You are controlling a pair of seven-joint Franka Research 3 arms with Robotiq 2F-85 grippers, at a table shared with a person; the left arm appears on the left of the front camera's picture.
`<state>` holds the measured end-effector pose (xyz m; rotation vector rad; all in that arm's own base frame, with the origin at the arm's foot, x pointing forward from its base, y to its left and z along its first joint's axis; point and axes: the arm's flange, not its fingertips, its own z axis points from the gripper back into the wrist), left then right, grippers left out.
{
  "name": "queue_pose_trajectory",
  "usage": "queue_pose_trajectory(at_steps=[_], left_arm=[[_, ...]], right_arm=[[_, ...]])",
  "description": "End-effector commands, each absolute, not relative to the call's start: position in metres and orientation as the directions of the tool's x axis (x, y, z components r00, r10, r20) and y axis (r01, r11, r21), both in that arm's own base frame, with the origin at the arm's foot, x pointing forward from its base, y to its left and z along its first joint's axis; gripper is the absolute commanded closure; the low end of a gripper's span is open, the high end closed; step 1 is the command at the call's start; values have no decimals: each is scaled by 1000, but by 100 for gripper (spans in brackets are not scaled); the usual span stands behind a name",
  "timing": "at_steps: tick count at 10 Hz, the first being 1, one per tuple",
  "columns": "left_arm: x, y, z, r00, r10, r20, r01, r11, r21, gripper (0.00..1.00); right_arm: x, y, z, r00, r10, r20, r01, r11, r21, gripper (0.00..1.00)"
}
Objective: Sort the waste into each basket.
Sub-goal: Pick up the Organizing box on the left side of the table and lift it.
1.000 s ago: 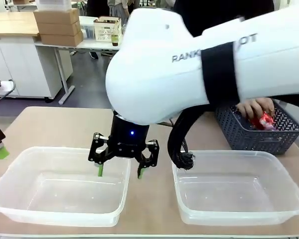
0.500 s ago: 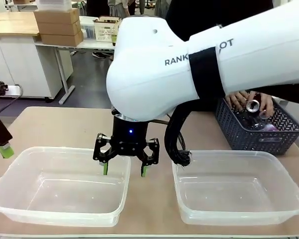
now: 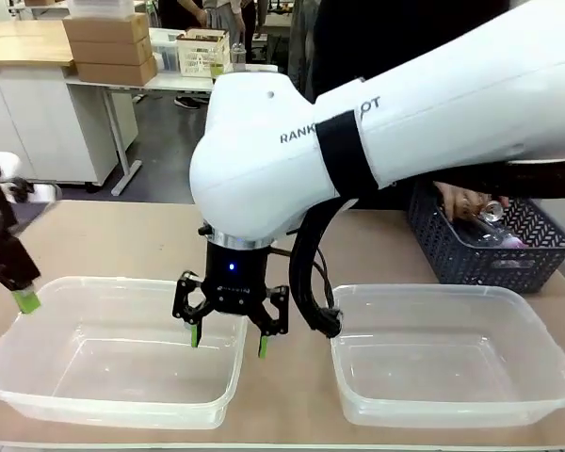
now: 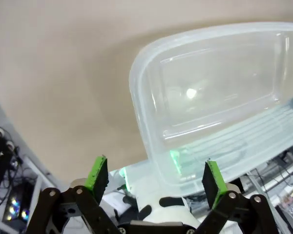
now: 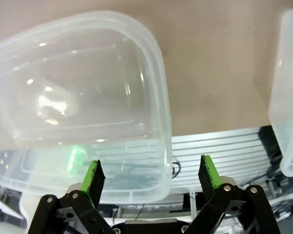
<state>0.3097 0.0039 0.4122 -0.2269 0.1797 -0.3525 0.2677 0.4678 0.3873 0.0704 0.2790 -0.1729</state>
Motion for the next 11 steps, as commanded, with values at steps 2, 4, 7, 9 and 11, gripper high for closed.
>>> queue_pose_trajectory(at_steps=[2, 4, 7, 9, 11], left_arm=[[301, -12, 351, 904, -368, -217, 304, 911, -279, 0], [297, -16, 330, 890, -379, -255, 308, 910, -277, 0], [294, -15, 332, 914, -356, -195, 302, 917, -259, 0], [294, -14, 332, 919, -352, -177, 298, 915, -273, 0], [295, -15, 331, 915, -359, -183, 305, 913, -270, 57]], right_arm=[[276, 483, 388, 928, -285, -240, 288, 957, -22, 0], [277, 483, 387, 922, -320, -219, 318, 947, -44, 0], [278, 485, 380, 909, -355, -216, 339, 934, -108, 0], [276, 481, 373, 907, -357, -223, 342, 934, -107, 0], [274, 479, 374, 922, -351, -165, 341, 936, -85, 48]])
